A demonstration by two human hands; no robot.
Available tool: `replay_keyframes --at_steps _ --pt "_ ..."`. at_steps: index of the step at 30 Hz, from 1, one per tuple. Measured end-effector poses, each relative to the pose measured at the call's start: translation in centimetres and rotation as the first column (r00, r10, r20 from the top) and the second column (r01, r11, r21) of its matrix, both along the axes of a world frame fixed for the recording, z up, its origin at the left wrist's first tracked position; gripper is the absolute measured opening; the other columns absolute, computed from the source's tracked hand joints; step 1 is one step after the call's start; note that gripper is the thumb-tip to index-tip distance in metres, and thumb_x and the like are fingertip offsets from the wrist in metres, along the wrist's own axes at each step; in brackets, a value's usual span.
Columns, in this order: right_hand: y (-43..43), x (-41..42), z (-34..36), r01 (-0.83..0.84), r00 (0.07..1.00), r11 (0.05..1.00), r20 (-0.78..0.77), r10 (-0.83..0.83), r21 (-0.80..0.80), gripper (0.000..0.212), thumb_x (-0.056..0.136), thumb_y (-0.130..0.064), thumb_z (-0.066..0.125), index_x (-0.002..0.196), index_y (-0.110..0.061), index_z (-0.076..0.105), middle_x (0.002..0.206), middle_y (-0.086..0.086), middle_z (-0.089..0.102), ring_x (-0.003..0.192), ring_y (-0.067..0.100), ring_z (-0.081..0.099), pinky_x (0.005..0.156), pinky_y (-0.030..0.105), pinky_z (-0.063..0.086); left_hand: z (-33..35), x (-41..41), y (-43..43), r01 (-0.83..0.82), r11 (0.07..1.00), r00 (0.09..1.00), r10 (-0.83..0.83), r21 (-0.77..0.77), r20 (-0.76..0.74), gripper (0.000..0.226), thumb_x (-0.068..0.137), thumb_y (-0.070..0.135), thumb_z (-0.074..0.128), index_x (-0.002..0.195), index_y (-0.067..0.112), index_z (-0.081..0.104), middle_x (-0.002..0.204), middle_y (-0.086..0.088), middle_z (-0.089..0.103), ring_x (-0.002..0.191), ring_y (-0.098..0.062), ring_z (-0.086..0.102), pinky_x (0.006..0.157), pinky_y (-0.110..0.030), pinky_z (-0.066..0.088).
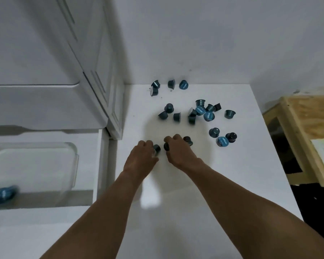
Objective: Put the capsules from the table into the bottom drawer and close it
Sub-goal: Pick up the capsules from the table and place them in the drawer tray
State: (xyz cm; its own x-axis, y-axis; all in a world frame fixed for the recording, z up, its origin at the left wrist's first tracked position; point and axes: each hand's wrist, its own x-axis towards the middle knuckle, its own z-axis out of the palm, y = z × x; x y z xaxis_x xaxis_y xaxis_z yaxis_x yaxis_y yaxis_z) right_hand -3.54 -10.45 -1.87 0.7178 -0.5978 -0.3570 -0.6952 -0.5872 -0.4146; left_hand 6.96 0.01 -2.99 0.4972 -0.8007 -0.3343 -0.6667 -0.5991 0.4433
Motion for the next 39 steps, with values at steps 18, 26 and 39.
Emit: replay_keyframes --at_steps 18,26,39 --pt "-1.5 -0.9 2.2 0.16 0.975 0.987 0.15 -0.162 0.028 0.039 0.082 -0.004 0.05 0.118 -0.018 0.049 0.108 0.009 0.047 0.091 0.028 0.051 0.079 0.033 0.044 2.6 0.4 -2.0 0.06 0.968 0.996 -0.042 -0.242 0.076 0.033 0.086 0.02 0.062 0.118 0.012 0.055 0.108 -0.014 0.053 0.093 -0.029 0.055 0.074 -0.028 0.041" --pt "3.0 -3.3 6.3 0.266 0.921 0.962 0.308 -0.239 -0.051 0.022 0.079 -0.008 0.058 0.088 -0.017 0.04 0.089 0.013 0.05 0.076 0.03 0.047 0.053 0.021 0.023 7.7 -0.9 1.8 0.15 0.926 0.981 -0.096 -0.346 0.167 0.038 0.085 0.017 0.063 0.122 0.011 0.057 0.107 -0.015 0.053 0.099 -0.03 0.051 0.08 -0.028 0.038" --pt "12.1 -5.1 12.8 0.2 0.894 0.974 0.427 -0.137 -0.107 0.032 0.077 -0.011 0.064 0.107 -0.013 0.052 0.104 0.005 0.06 0.092 0.026 0.054 0.072 0.029 0.04 15.4 -3.4 13.3 0.08 0.905 0.96 0.042 -0.418 0.276 0.036 0.081 0.011 0.064 0.116 0.005 0.059 0.11 -0.016 0.059 0.101 -0.03 0.053 0.079 -0.026 0.038"
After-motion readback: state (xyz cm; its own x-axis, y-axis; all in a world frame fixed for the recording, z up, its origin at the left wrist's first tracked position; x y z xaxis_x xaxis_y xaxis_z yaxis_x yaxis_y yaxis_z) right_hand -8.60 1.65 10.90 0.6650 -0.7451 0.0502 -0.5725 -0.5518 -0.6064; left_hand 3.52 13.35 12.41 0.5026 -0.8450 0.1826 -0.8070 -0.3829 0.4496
